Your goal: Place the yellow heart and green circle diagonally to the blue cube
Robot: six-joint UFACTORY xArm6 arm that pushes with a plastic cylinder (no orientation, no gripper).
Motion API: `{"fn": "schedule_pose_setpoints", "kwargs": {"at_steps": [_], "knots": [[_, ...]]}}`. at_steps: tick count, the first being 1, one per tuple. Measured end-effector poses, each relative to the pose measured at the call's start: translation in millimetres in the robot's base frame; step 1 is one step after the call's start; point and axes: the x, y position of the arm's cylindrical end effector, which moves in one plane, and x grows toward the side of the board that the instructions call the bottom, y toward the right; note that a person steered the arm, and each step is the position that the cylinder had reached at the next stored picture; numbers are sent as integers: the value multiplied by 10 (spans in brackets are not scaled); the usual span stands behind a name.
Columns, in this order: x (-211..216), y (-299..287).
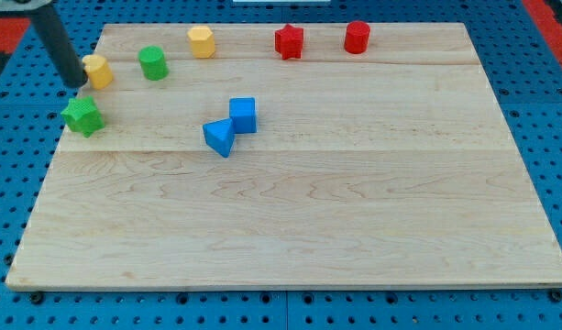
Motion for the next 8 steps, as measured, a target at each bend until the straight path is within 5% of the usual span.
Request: {"fn": "schedule_pose_setpoints", "kwargs": {"at_steps": [1, 2, 4, 6, 8], "knots": [[-371, 165], [-273, -40], [493, 277], [-417, 679], [-527, 769]]}}
